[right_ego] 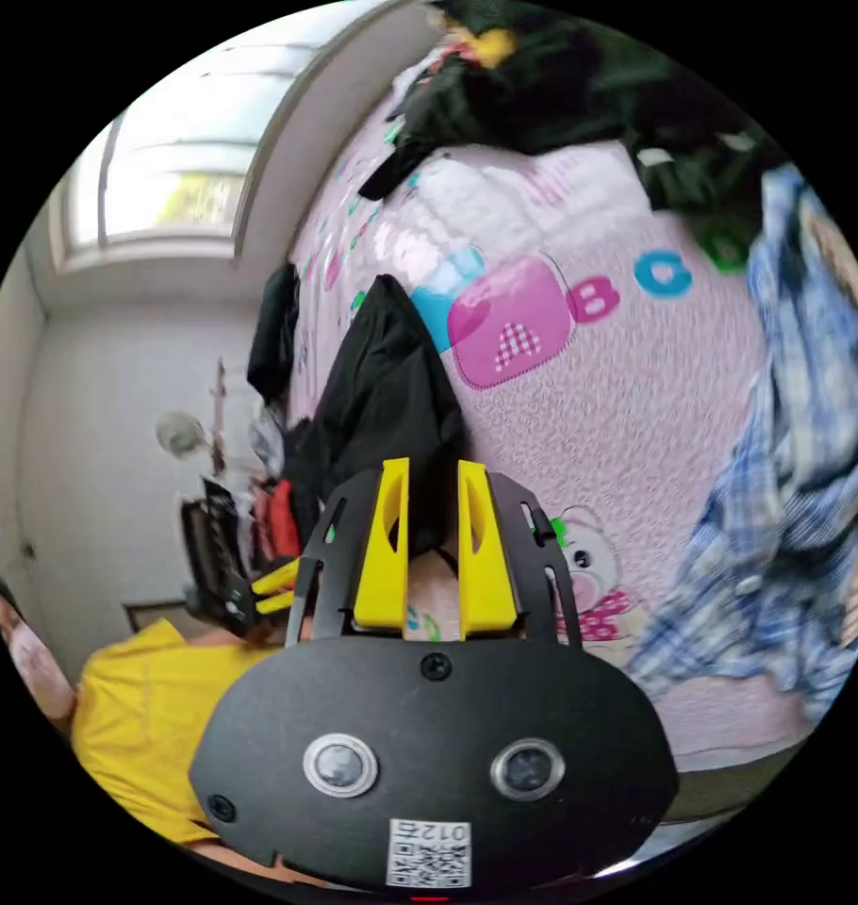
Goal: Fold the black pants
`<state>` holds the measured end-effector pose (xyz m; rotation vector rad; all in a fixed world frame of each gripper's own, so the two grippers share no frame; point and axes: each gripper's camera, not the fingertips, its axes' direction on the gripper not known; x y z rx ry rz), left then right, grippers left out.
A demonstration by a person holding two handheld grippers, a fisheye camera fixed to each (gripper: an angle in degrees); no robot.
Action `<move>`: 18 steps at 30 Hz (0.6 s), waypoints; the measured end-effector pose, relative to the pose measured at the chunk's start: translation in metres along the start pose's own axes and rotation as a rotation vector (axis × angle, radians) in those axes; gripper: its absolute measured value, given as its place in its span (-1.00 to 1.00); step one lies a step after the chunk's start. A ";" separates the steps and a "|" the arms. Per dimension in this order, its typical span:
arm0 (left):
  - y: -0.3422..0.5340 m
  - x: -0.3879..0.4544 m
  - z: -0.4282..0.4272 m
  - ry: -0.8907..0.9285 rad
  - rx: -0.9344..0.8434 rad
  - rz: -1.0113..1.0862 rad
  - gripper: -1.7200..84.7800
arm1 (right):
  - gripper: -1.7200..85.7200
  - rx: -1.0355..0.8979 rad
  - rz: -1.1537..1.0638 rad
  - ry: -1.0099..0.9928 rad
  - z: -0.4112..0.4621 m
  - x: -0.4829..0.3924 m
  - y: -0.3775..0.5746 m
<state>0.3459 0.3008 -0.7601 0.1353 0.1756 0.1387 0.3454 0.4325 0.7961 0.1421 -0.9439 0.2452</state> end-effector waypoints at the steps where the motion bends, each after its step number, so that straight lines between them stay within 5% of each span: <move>1: -0.007 0.008 0.005 -0.078 -0.027 0.048 -0.73 | -0.77 0.032 0.101 -0.101 0.004 0.016 0.005; 7: -0.031 0.049 0.043 -0.179 -0.131 0.278 -0.79 | -0.84 0.096 0.331 -0.209 0.031 0.040 0.017; 18: -0.028 0.021 0.011 -0.173 -0.104 0.270 -0.91 | -0.90 0.228 0.245 -0.179 0.016 0.014 0.074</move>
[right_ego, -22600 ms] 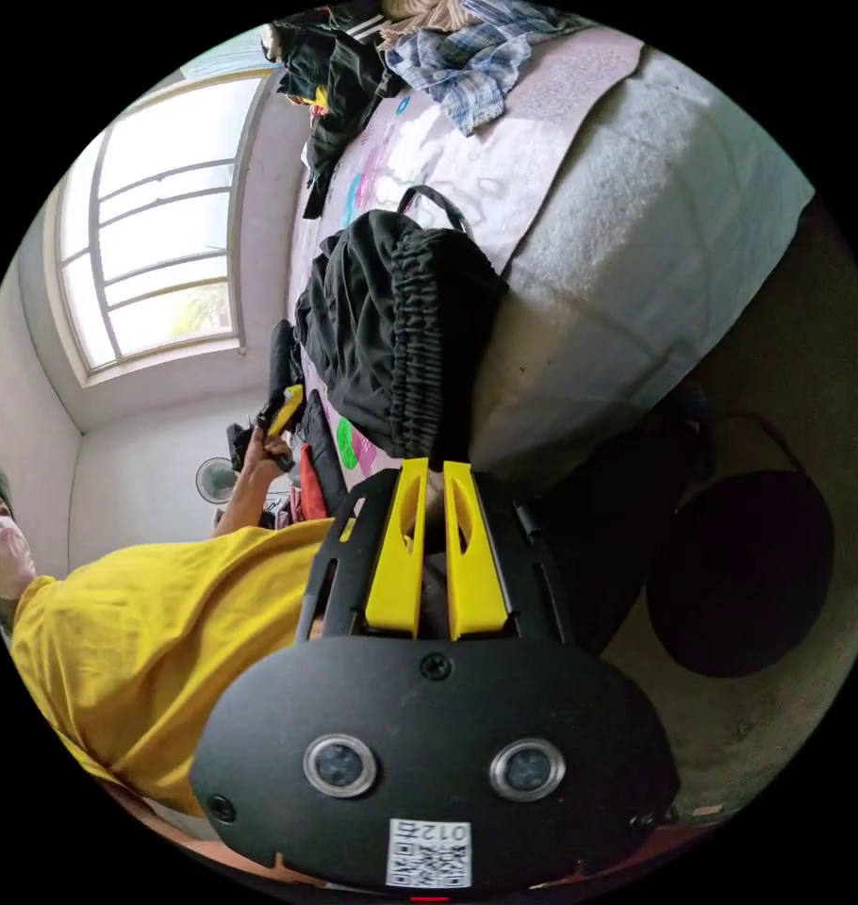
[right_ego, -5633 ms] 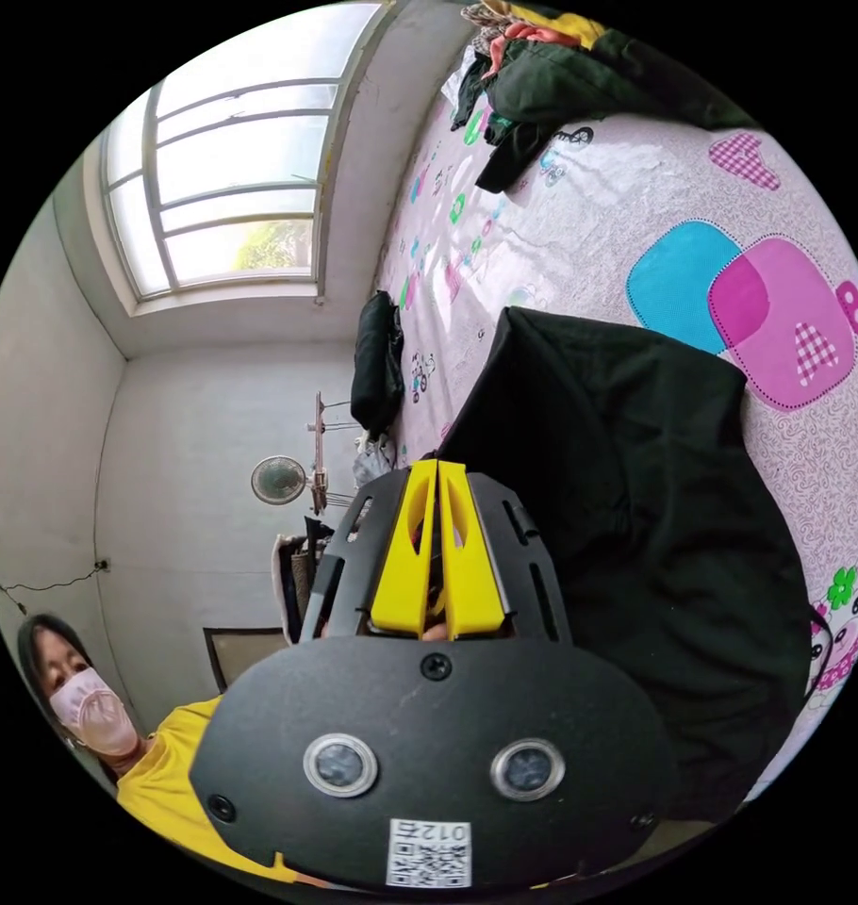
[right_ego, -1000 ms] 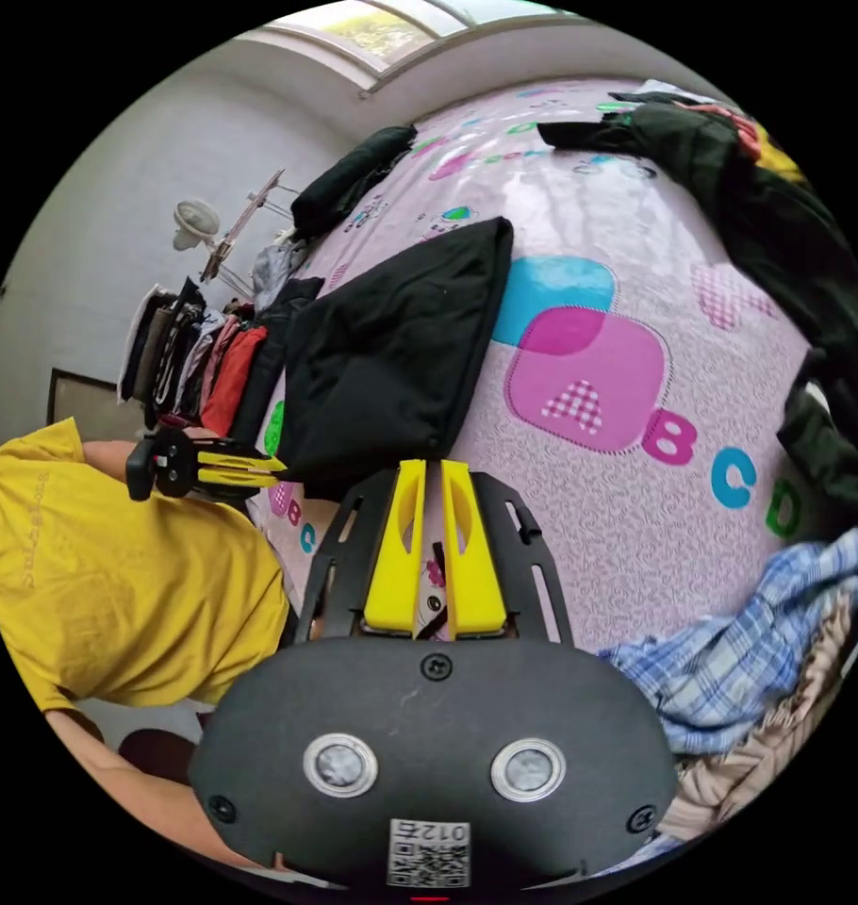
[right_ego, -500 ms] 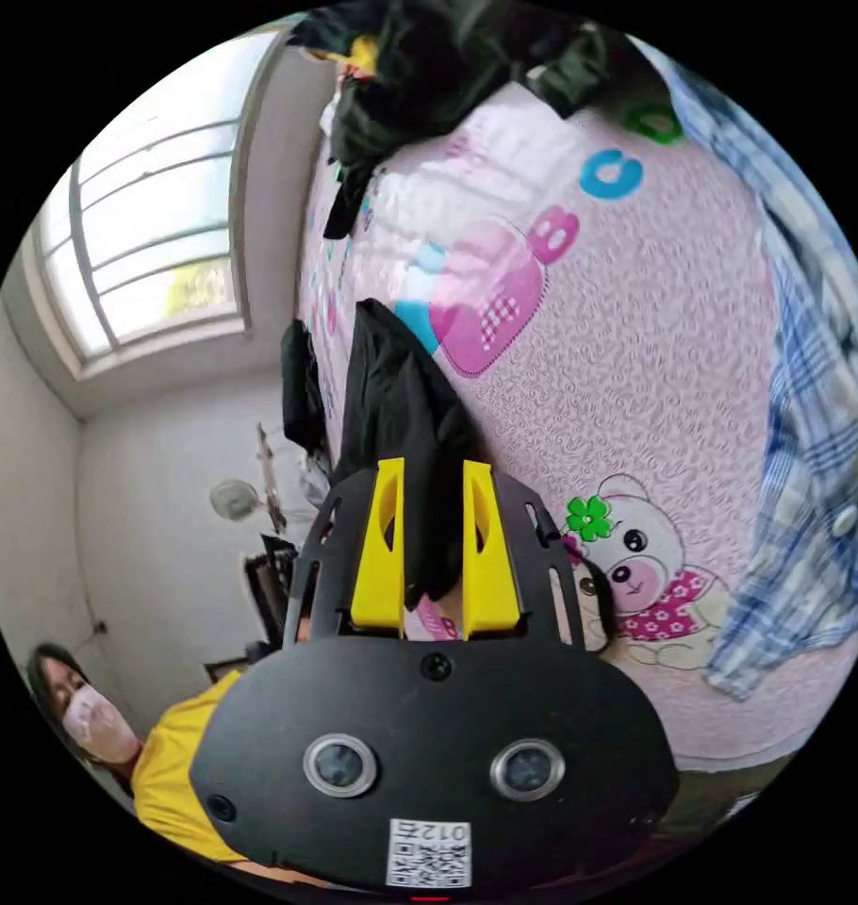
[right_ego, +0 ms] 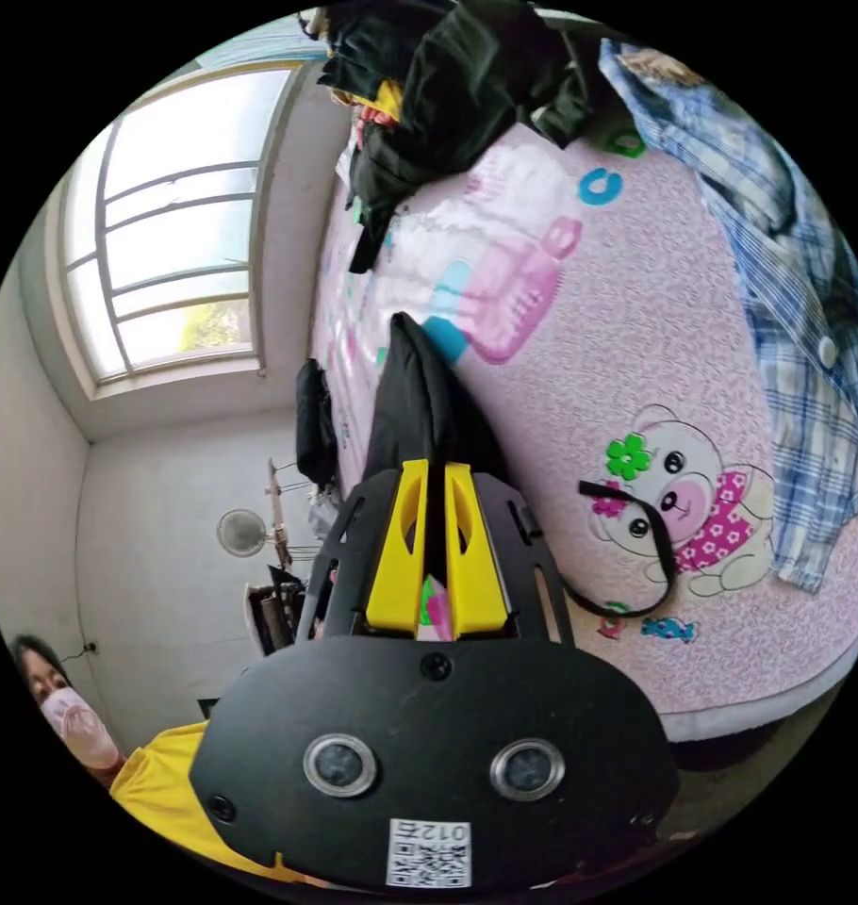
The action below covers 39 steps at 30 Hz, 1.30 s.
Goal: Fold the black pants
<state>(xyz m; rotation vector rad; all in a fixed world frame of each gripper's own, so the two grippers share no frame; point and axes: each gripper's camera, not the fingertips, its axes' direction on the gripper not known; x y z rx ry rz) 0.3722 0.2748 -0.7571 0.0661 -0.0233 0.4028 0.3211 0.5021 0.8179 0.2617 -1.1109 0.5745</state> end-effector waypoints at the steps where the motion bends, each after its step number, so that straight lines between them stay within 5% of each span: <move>1: 0.000 0.004 0.015 0.025 -0.003 0.018 -0.91 | -0.90 -0.008 0.023 0.048 0.008 0.014 0.002; 6: -0.006 0.010 0.073 0.224 -0.162 0.083 -0.89 | -0.91 -0.041 0.068 0.092 0.032 0.050 0.007; 10: 0.020 -0.052 0.039 0.418 0.021 -0.104 -0.93 | -0.92 0.031 -0.089 0.356 0.019 0.015 0.023; 13: 0.040 -0.130 0.030 0.335 0.116 -0.355 -0.94 | -0.94 0.148 -0.312 0.440 0.016 -0.030 0.048; 18: 0.047 -0.244 0.071 0.307 0.130 -0.641 -0.95 | -0.95 -0.049 -0.622 0.288 0.088 -0.081 0.083; 25: 0.044 -0.285 0.170 0.286 -0.115 -0.686 -0.96 | -0.96 -0.279 -0.688 0.529 0.177 -0.050 0.118; 33: 0.101 -0.318 0.145 0.290 0.025 -0.806 -0.95 | -0.95 -0.349 -0.715 0.631 0.197 -0.072 0.135; 39: 0.140 -0.326 0.144 0.391 0.107 -0.914 -0.95 | -0.95 -0.234 -0.857 0.499 0.216 -0.122 0.130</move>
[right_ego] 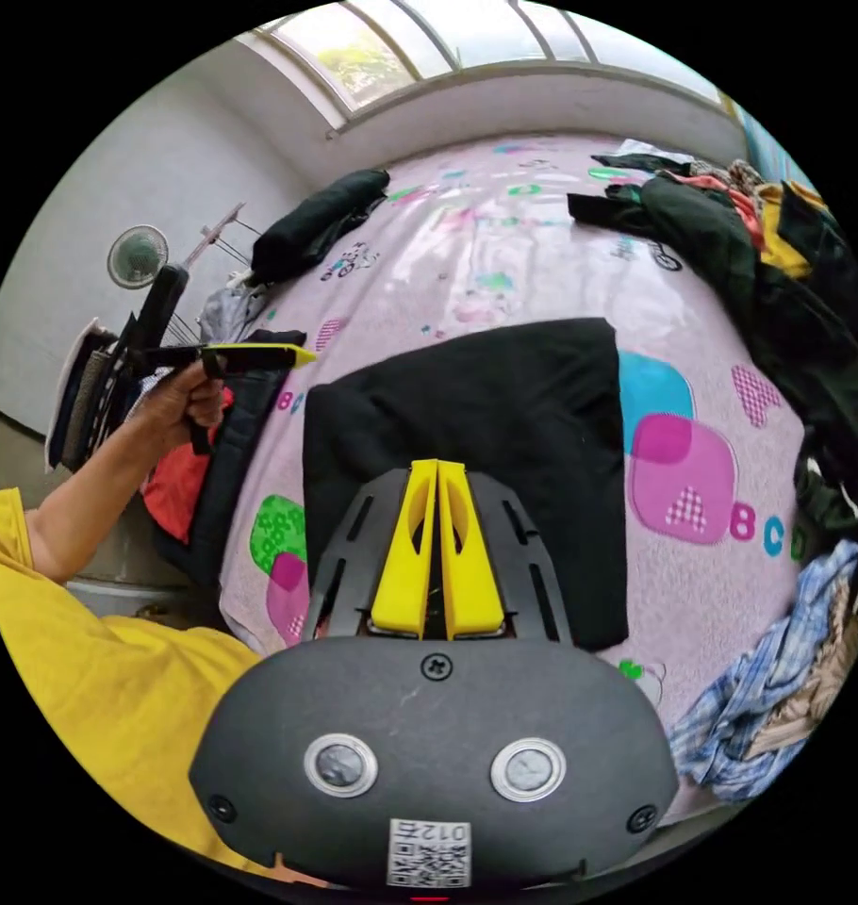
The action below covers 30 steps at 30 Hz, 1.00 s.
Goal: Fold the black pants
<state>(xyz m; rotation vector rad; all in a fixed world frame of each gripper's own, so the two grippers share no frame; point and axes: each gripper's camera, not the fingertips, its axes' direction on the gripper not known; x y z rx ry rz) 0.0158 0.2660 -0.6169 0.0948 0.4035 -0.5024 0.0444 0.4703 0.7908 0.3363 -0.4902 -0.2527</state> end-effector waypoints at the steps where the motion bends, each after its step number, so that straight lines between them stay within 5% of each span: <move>1: -0.001 0.007 0.012 -0.011 -0.038 0.043 -0.95 | -0.95 -0.007 -0.016 -0.013 0.009 -0.005 -0.012; 5: 0.002 0.011 0.058 -0.247 -0.180 0.103 -0.96 | -0.95 -0.193 -0.083 0.099 0.064 -0.017 -0.024; 15: 0.021 0.007 0.011 -0.129 0.074 -0.027 -0.95 | -0.95 -0.051 0.031 0.048 0.036 0.014 -0.014; 22: 0.000 0.105 0.078 -0.142 -0.113 0.275 -0.95 | -0.95 -0.015 0.064 0.072 0.030 0.060 -0.067; 25: 0.011 0.103 0.113 -0.167 -0.172 0.274 -0.95 | -0.95 -0.211 0.047 0.137 0.066 0.079 -0.069; 30: 0.020 0.091 0.094 -0.051 -0.150 0.174 -0.95 | -0.95 -0.159 0.113 0.085 0.047 0.104 -0.055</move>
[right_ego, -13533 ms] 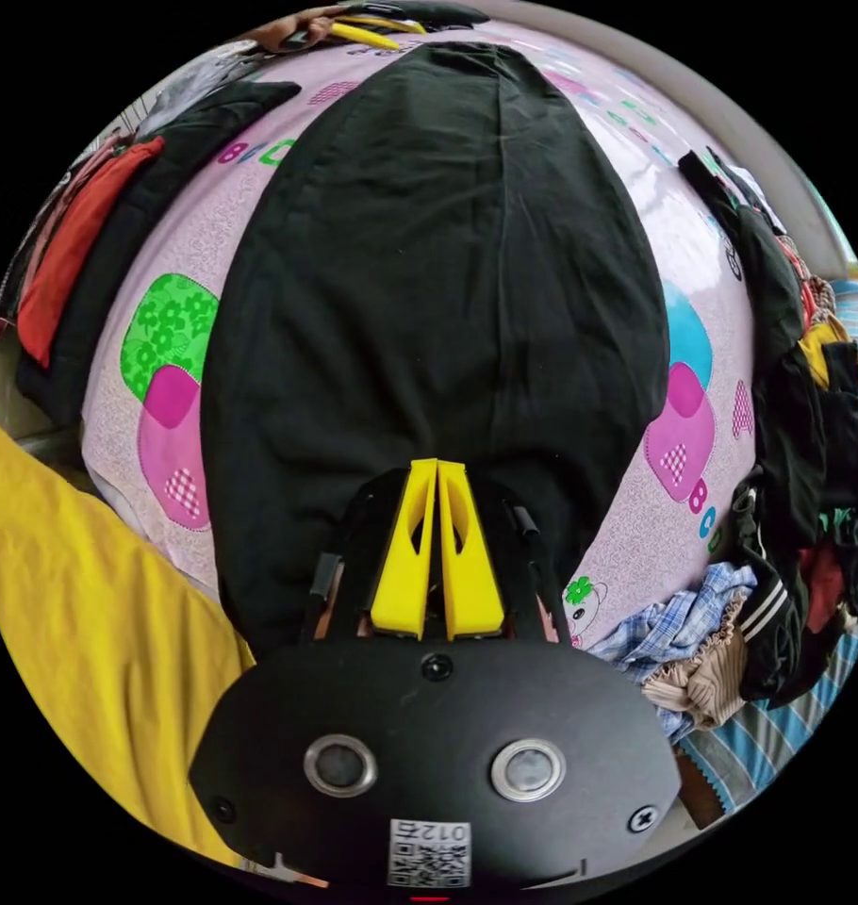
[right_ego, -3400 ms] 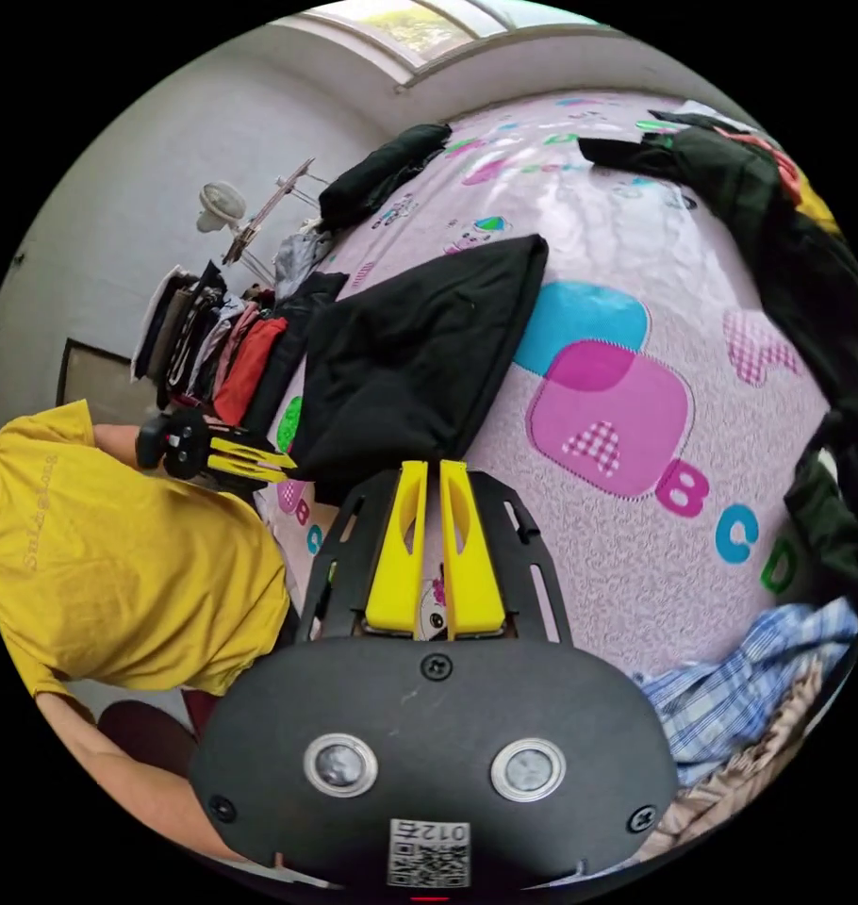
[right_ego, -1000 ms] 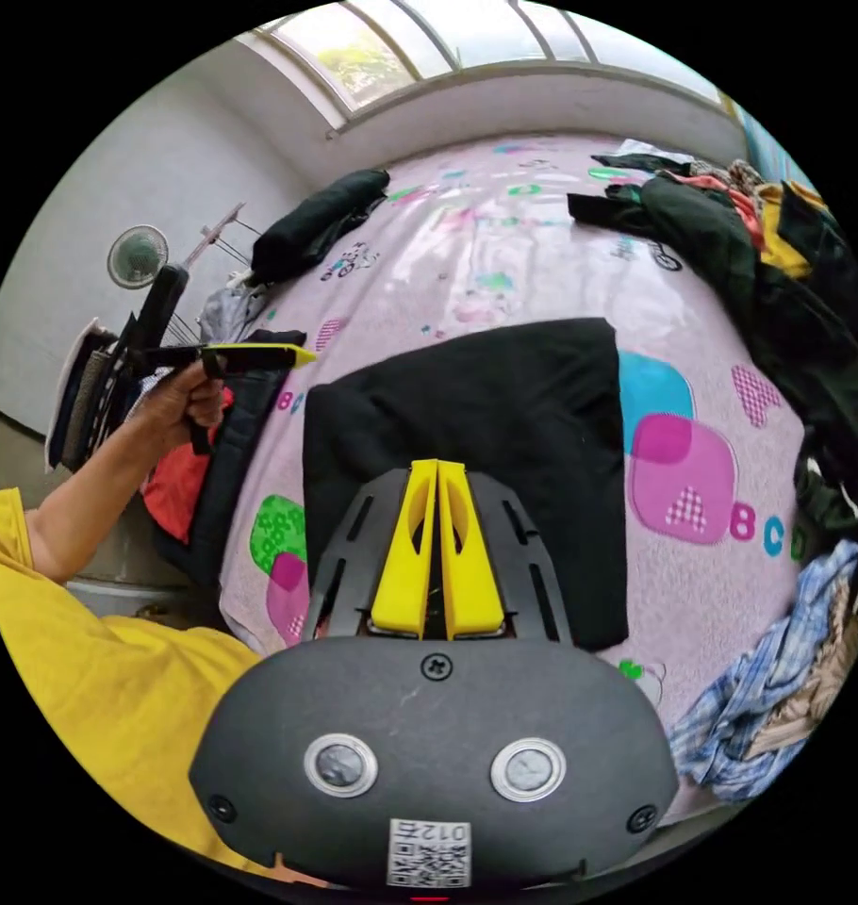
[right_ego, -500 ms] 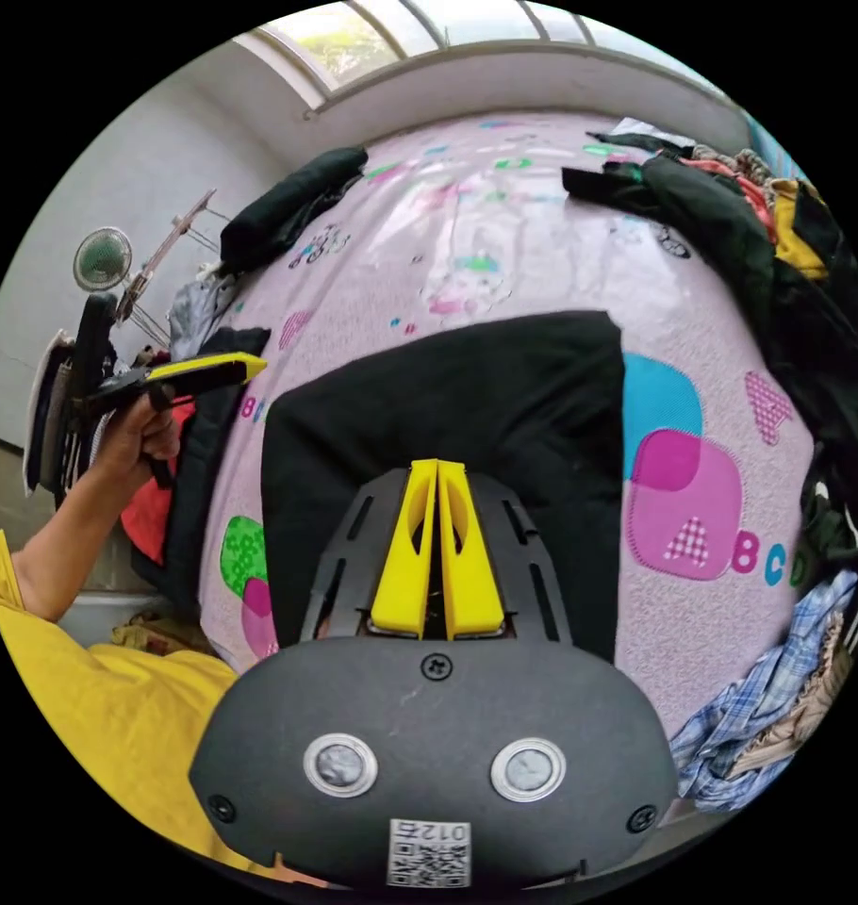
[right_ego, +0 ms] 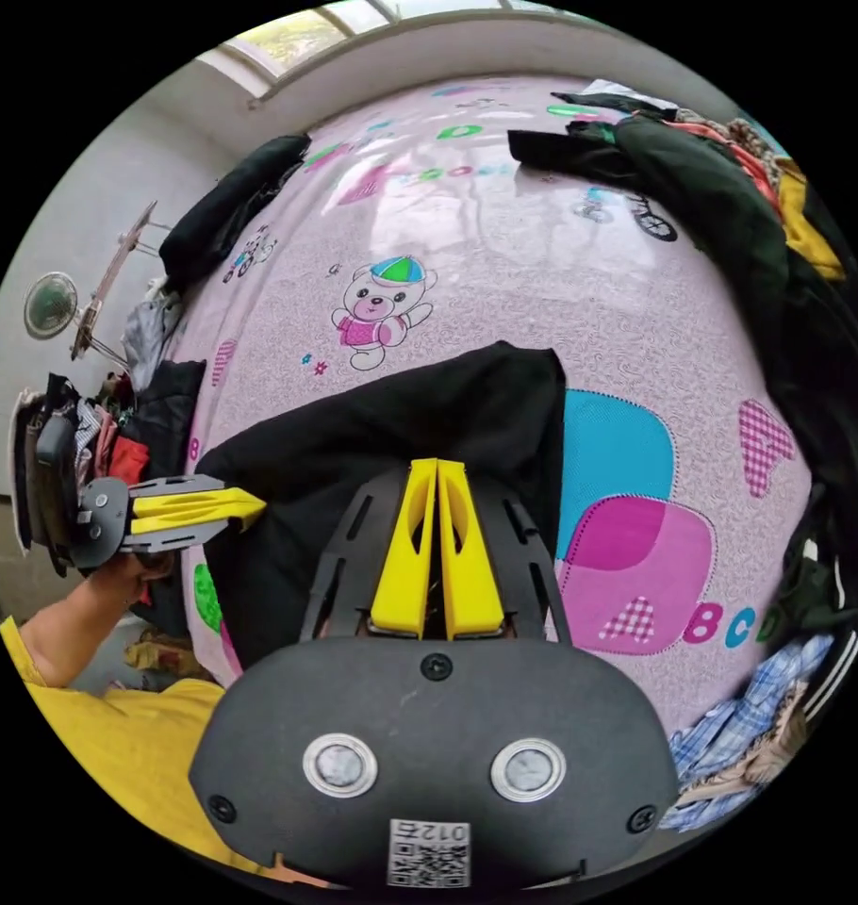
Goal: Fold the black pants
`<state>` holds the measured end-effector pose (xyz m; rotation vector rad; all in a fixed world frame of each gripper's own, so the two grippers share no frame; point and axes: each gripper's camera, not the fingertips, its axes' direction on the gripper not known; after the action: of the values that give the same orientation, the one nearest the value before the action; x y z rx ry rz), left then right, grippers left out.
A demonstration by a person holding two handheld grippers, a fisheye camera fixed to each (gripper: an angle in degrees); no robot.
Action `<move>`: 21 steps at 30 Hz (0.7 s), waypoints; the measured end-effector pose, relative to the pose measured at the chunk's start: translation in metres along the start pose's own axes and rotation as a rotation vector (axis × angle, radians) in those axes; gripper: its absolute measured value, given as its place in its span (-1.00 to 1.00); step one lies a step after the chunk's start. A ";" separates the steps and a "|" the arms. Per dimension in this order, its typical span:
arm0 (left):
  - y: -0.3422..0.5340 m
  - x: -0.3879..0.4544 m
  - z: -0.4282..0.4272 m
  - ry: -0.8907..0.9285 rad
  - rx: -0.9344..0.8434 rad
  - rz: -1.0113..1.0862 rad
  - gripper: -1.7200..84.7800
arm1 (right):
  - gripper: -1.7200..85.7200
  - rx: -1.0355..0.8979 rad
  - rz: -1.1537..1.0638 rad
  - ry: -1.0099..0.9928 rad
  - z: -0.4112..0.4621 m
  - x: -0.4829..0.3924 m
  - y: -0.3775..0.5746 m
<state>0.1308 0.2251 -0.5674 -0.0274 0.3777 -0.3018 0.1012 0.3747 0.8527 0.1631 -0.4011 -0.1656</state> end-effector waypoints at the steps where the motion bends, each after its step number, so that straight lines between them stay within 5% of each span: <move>1: 0.010 0.000 -0.012 0.023 0.033 -0.013 -0.95 | -0.95 0.034 -0.003 0.005 -0.013 0.004 0.011; 6: 0.068 0.014 -0.028 0.182 0.067 -0.035 -0.95 | -0.93 0.185 0.099 -0.204 -0.068 0.039 0.110; 12: 0.102 0.106 -0.005 0.241 0.005 0.150 -0.94 | -0.78 0.227 0.555 -0.492 -0.057 0.109 0.266; 21: 0.103 0.254 0.020 0.066 -0.077 0.563 -0.79 | -0.65 0.297 0.787 -0.838 0.003 0.132 0.315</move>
<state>0.3926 0.2475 -0.6481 0.0140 0.4456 0.2682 0.2594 0.6559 0.9647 0.2123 -1.2915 0.6310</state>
